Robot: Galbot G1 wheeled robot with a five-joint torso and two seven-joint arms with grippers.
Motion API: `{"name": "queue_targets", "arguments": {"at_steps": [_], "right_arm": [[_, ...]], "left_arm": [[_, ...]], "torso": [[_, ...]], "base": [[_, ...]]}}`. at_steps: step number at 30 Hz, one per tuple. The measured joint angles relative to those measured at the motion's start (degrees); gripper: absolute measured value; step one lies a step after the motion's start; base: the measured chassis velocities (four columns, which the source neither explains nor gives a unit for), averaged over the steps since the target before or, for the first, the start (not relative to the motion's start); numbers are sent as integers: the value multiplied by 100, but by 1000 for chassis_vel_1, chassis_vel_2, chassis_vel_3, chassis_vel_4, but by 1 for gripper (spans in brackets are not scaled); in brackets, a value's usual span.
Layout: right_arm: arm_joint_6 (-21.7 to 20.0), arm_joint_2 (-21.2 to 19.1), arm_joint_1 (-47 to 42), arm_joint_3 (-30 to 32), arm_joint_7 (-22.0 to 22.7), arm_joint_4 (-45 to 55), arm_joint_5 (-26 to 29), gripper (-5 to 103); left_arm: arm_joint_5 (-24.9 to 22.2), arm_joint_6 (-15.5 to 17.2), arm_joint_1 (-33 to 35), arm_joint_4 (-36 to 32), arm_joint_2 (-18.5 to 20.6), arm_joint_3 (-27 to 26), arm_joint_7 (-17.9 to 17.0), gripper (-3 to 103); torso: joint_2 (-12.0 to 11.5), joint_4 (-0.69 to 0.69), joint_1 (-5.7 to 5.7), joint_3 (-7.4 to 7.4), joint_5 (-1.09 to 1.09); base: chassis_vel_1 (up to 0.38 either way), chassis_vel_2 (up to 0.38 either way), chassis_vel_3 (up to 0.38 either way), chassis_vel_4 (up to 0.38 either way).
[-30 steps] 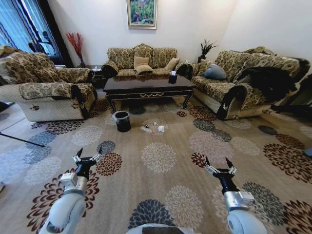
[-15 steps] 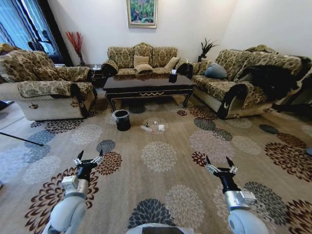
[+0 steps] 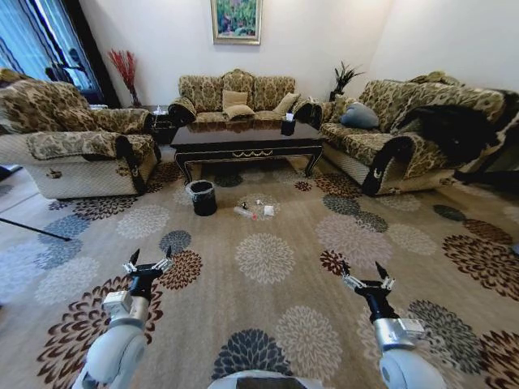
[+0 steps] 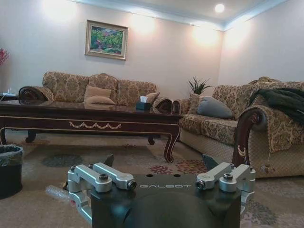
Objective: Move to the front of the table and pick up the trash from the floor, then place it into the trash bin.
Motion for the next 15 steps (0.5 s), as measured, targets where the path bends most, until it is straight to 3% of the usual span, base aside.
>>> {"name": "queue_targets", "arguments": {"at_steps": [15], "right_arm": [[9, 41, -28, -128, 0, 33, -146, 100]], "left_arm": [[1, 26, 74, 39, -2, 69, -15, 100]], "torso": [[-336, 0, -121, -215, 0]], "base": [[0, 0, 0, 0]]}}
